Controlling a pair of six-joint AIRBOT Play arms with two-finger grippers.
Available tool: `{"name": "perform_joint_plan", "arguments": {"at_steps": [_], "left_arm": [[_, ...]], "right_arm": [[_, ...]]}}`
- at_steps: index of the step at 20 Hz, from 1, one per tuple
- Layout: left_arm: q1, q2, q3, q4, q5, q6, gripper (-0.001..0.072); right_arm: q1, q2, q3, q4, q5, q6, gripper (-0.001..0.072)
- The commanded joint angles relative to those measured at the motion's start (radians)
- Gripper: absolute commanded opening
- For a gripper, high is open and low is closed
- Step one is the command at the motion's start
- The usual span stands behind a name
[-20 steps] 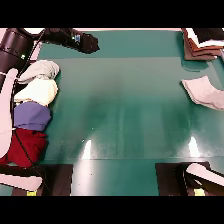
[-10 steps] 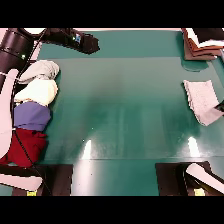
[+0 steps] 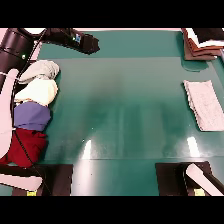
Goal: Fold the shirts.
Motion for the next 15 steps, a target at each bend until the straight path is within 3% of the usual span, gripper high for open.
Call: {"name": "perform_joint_plan", "arguments": {"at_steps": [1,3,4,7,8,15], "left_arm": [[0.001,-0.001,0.000,-0.003,0.009,-0.001,0.0023],[0.000,-0.001,0.000,-0.006,0.033,-0.001,0.0023],[0.000,-0.001,0.000,-0.006,0.042,-0.001,0.0023],[0.000,-0.001,0.000,-0.006,0.077,-0.001,0.0023],[0.000,-0.001,0.000,-0.006,0.090,-0.001,0.0023],[0.000,-0.001,0.000,-0.006,0.167,-0.001,0.0023]], "right_arm": [[0.214,0.079,0.020,0.103,-0.068,0.006,0.0550],[0.366,0.106,0.020,0.101,-0.106,0.006,0.0547],[0.432,0.115,0.020,0.100,-0.127,0.006,0.0473],[0.610,0.129,0.020,0.095,-0.171,0.005,0.0045],[0.653,0.129,0.020,0.096,-0.175,0.005,0.0016],[0.776,0.129,0.020,0.096,-0.171,0.006,0.0014]]}}
